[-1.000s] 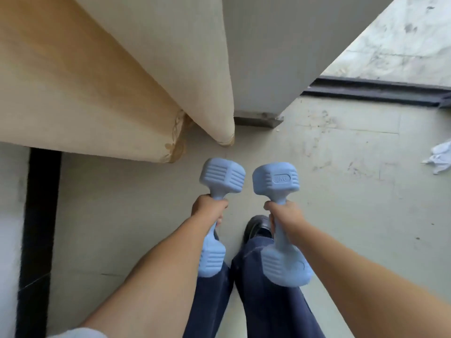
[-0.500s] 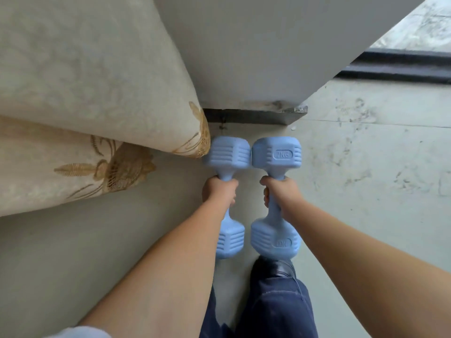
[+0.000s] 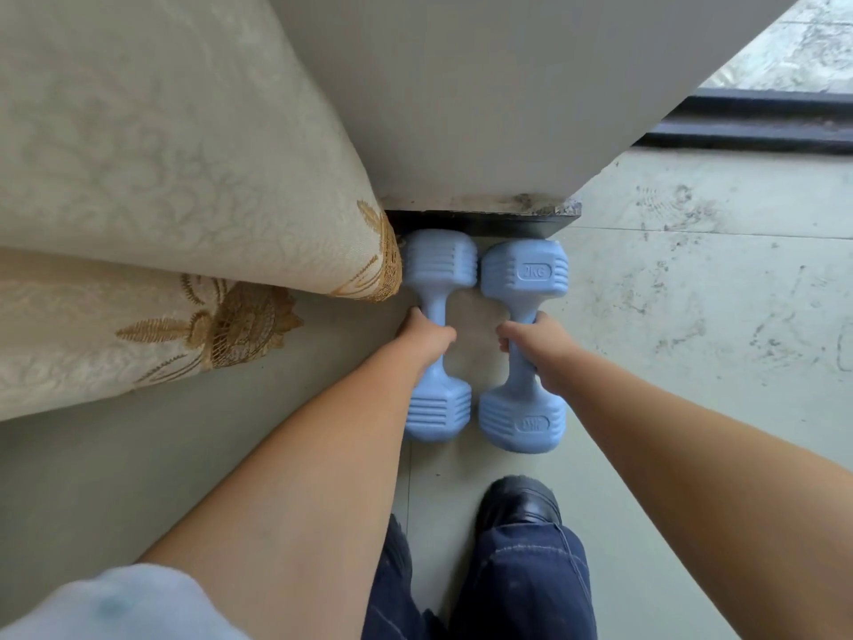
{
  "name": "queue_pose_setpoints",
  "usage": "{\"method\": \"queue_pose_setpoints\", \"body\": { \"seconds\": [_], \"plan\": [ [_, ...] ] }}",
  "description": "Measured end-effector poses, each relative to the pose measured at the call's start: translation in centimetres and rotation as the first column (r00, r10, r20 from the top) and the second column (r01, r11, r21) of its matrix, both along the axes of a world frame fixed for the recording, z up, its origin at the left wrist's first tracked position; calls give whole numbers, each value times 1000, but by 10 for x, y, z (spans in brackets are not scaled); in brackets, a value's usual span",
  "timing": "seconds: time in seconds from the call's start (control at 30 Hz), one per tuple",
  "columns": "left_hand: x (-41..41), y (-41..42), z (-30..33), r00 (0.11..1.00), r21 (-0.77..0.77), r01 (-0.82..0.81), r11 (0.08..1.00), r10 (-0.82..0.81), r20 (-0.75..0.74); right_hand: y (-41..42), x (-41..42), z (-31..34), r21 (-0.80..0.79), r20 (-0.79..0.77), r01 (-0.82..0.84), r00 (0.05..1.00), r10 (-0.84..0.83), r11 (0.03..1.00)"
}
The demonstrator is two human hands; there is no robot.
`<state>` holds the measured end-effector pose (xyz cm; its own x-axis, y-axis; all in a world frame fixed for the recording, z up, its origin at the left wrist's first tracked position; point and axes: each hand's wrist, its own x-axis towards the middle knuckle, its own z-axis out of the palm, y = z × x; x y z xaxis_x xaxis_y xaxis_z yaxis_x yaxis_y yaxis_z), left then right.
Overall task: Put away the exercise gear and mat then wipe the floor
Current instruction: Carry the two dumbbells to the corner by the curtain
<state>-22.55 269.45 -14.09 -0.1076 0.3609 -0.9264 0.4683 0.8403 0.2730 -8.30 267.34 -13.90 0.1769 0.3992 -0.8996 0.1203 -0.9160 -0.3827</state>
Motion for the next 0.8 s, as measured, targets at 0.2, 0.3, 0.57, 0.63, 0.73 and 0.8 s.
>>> {"method": "queue_pose_setpoints", "body": {
  "seconds": [0.2, 0.3, 0.57, 0.63, 0.73, 0.8],
  "plan": [
    [2, -30, 59, 947, 88, 247, 965, -222, -233, -14, -8, 60, 9, 89, -104, 991, 103, 995],
    [5, -47, 111, 905, 101, 374, 922, -339, -259, -30, -14, 110, 38, 157, -184, 972, 176, 982],
    [28, -84, 298, 576, 293, 814, 502, -629, -522, -78, 2, 294, 36, 650, -637, 600, 466, 770],
    [30, -91, 347, 564, 326, 825, 462, -642, -519, -85, 13, 350, -24, 657, -748, 488, 575, 663],
    [16, -110, 410, 545, 304, 838, 453, -663, -513, -105, 28, 420, -147, 615, -875, 283, 736, 460],
    [4, -122, 444, 544, 307, 838, 451, -654, -525, -123, 35, 456, -166, 633, -890, 233, 738, 424]
  ]
}}
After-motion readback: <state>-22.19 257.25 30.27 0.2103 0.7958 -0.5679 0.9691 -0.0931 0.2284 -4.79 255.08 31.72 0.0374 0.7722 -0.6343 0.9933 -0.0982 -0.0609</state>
